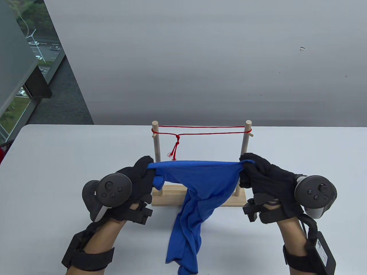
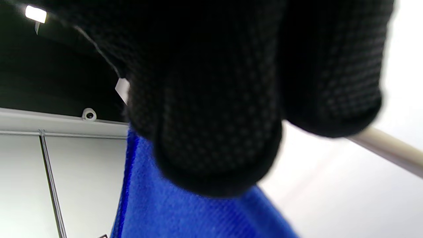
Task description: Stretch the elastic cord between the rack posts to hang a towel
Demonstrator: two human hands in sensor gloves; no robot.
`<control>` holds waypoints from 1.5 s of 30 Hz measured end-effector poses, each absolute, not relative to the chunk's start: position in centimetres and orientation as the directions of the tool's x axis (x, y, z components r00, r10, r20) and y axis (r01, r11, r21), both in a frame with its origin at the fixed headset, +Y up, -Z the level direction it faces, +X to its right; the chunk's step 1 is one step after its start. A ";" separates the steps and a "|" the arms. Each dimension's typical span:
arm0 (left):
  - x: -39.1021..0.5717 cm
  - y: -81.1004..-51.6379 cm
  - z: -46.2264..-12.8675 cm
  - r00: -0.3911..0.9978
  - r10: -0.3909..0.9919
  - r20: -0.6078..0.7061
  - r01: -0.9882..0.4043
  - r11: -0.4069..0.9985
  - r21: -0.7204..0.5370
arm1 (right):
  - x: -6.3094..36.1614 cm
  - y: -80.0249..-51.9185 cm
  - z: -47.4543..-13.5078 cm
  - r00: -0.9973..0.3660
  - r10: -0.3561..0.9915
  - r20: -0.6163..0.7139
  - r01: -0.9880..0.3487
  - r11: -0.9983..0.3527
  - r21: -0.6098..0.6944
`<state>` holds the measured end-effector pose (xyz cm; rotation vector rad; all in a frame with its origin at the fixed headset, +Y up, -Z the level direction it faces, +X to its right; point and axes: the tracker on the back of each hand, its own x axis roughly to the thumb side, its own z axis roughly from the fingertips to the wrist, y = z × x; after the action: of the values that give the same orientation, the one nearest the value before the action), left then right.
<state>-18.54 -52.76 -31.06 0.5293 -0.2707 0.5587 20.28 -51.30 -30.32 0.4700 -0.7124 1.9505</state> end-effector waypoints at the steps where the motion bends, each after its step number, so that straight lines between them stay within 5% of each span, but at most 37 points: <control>1: -18.4 -52.3 -31.0 0.818 0.423 0.390 -0.565 0.715 0.411 | 20.3 -51.1 -30.3 -0.446 0.663 0.601 -0.895 -0.345 -0.284; 32: -16.5 -40.6 -30.6 0.817 0.251 0.519 -0.550 0.606 0.574 | 21.3 -43.2 -31.3 -0.419 0.544 0.727 -0.903 -0.167 -0.395; 45: -15.8 -37.8 -33.1 0.816 0.250 0.521 -0.550 0.614 0.566 | 20.8 -40.4 -34.6 -0.350 0.598 0.721 -0.936 -0.185 -0.300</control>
<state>-15.78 -37.84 -33.05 0.7832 -0.4168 0.4766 20.85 -40.44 -34.63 0.5507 -0.8803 1.7603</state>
